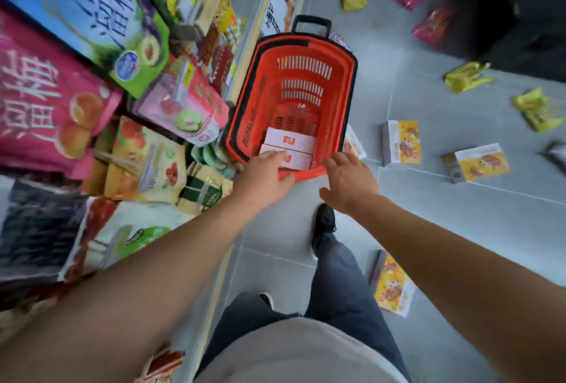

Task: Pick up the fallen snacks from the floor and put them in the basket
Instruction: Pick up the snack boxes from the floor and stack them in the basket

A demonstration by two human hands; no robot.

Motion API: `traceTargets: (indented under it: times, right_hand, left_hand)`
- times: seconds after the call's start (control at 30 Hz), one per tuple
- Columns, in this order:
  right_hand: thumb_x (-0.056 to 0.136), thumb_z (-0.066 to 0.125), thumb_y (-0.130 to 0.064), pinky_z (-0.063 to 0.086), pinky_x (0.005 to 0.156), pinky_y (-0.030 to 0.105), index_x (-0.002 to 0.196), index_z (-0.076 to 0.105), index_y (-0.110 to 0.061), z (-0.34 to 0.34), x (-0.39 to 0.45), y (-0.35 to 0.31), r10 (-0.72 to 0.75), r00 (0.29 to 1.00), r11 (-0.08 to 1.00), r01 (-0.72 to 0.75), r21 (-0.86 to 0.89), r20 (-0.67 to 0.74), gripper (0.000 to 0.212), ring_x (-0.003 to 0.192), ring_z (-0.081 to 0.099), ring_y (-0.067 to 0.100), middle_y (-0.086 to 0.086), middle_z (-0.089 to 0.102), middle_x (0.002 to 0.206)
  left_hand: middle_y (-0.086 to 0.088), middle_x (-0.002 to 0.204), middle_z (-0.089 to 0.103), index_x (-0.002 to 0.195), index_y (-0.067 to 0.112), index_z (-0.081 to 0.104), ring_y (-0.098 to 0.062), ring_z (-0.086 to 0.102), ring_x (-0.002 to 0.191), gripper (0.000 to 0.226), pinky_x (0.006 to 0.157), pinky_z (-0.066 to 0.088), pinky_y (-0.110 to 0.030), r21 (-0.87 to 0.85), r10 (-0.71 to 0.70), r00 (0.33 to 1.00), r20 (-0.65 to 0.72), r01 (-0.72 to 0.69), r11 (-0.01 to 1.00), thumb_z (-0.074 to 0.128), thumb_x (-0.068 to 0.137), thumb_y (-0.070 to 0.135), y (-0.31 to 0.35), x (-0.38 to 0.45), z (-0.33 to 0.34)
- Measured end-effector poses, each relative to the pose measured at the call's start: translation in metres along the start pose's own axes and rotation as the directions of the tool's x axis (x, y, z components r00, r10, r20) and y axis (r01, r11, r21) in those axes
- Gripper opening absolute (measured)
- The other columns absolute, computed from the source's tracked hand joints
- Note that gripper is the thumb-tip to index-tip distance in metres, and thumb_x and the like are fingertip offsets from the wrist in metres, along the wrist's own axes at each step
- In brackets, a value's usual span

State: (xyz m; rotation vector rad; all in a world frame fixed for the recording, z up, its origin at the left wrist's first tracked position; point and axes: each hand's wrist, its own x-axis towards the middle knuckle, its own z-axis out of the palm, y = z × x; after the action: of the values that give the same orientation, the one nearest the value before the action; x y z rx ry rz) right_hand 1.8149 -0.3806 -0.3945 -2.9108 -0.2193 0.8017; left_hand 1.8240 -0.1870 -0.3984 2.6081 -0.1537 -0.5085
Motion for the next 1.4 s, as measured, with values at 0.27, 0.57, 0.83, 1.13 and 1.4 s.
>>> traceTargets:
  times: [0.27,0.57,0.83,1.13,1.4]
  right_hand:
    - [0.09,0.06,-0.039,0.029,0.115,0.039,0.147,0.041,-0.017,0.052,-0.157,-0.064,0.163,0.986,0.984,-0.161,0.078,-0.024,0.064,0.145,0.026,0.026,0.003,0.038,0.153]
    - [0.091,0.057,-0.039,0.028,0.116,0.039,0.147,0.041,-0.019,0.117,-0.283,-0.05,0.361,0.932,0.921,-0.363,0.14,0.042,0.062,0.145,0.026,0.026,0.002,0.038,0.152]
    - [0.091,0.057,-0.041,0.031,0.115,0.042,0.142,0.044,-0.016,0.191,-0.373,-0.022,0.449,0.887,0.865,-0.461,0.199,0.106,0.059,0.14,0.033,0.03,0.005,0.042,0.148]
    - [0.093,0.056,-0.046,0.033,0.112,0.04,0.147,0.04,-0.016,0.303,-0.508,0.035,0.446,0.884,0.833,-0.466,0.298,0.137,0.064,0.142,0.032,0.028,0.005,0.039,0.151]
    - [0.093,0.056,-0.045,0.036,0.109,0.039,0.145,0.041,-0.016,0.384,-0.622,0.073,0.473,0.858,0.782,-0.514,0.354,0.2,0.061,0.138,0.035,0.029,0.005,0.041,0.148]
  left_hand:
    - [-0.014,0.133,0.059,0.132,0.007,0.057,-0.032,0.055,0.121,0.059,0.102,0.044,-0.041,-0.024,0.156,0.988,0.001,-0.156,0.987,0.056,0.081,0.037,-0.021,-0.154,0.001]
    - [-0.012,0.143,0.051,0.141,0.011,0.048,-0.031,0.047,0.131,0.058,0.11,0.035,-0.035,0.008,0.209,0.963,0.171,-0.213,0.977,0.06,0.089,0.036,0.002,-0.237,0.064]
    - [-0.005,0.149,0.045,0.145,0.018,0.043,-0.028,0.042,0.135,0.061,0.112,0.034,-0.036,0.051,0.234,0.913,0.334,-0.265,0.963,0.057,0.09,0.039,0.049,-0.305,0.155]
    - [-0.005,0.149,0.046,0.146,0.018,0.043,-0.026,0.043,0.135,0.062,0.111,0.038,-0.04,0.116,0.217,0.907,0.361,-0.274,0.955,0.058,0.09,0.04,0.107,-0.419,0.259]
    - [-0.009,0.148,0.047,0.145,0.016,0.044,-0.029,0.045,0.134,0.061,0.111,0.036,-0.037,0.17,0.19,0.905,0.382,-0.27,0.948,0.06,0.089,0.037,0.135,-0.511,0.317]
